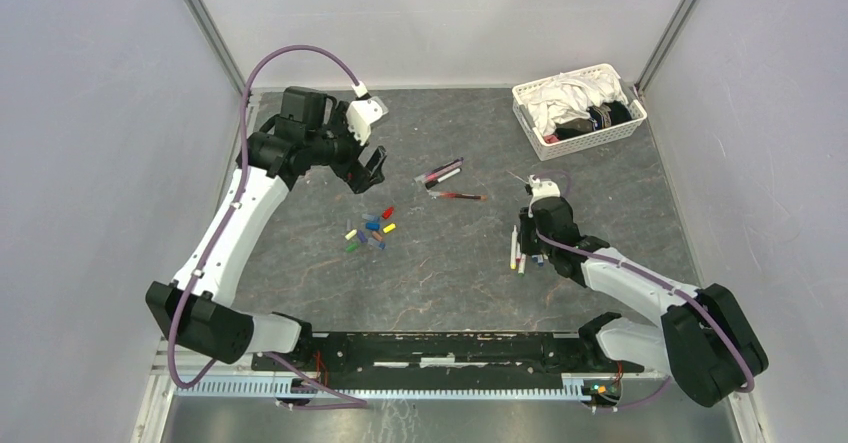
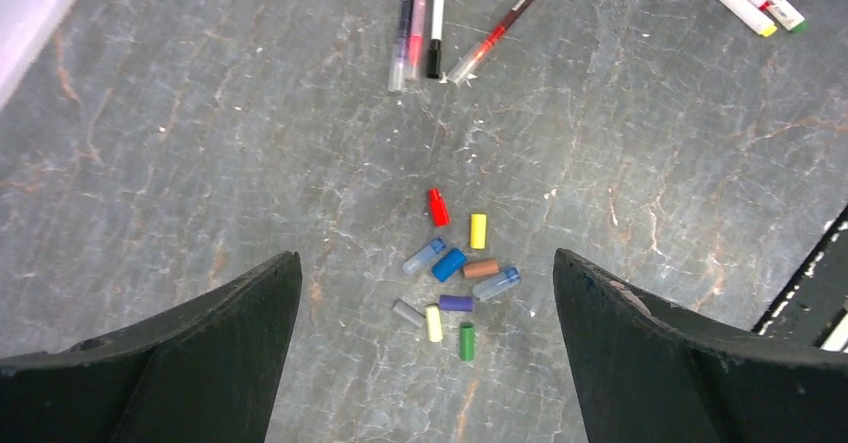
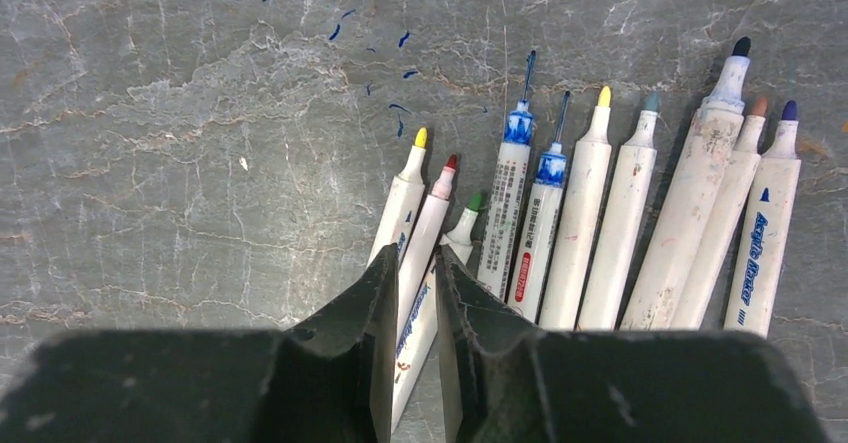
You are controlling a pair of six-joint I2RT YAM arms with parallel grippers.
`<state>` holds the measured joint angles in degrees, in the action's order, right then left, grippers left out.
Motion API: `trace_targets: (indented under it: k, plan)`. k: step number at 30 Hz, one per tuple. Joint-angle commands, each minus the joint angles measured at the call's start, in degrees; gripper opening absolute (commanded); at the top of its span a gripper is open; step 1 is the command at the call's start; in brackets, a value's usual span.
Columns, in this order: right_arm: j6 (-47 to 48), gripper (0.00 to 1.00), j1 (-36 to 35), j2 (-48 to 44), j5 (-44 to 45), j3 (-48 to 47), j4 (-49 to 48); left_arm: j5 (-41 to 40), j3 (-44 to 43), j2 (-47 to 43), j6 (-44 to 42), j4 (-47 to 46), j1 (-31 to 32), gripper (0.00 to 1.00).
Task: Open the pen caps
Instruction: Place the pen cap at the center of the board, then pick up the pen from the center of the board.
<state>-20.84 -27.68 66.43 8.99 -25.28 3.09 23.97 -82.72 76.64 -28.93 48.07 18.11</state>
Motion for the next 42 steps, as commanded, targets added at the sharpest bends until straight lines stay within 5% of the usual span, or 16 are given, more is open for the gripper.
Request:
trace_targets:
  k: [1,4,9,12,28,42]
  plan:
    - [0.89,0.23,-0.02,-0.98,0.39,-3.5,-1.15,4.22,-0.09,0.41,3.77,1.74,-0.21,1.0]
    - [3.19,0.29,-0.07,1.19,-2.36,-7.56,-2.59,5.99,-0.48,-1.18,5.32,0.19,-0.24,1.0]
    - [13.03,0.59,-0.11,12.45,-17.12,-18.67,-5.87,8.89,0.15,-3.62,6.94,-1.5,-0.23,1.0]
    - [18.62,0.63,-0.17,20.69,-21.94,-25.77,-4.85,8.99,-0.07,-3.26,5.62,0.58,-0.18,1.0]
    - [27.14,0.62,-0.21,40.57,-26.18,-38.13,-7.36,12.24,4.55,-5.92,0.07,4.97,-0.23,1.0]
    - [26.52,0.47,-2.65,40.85,-27.83,-30.93,-10.22,15.27,4.42,-4.78,-4.12,8.74,-0.18,1.0]
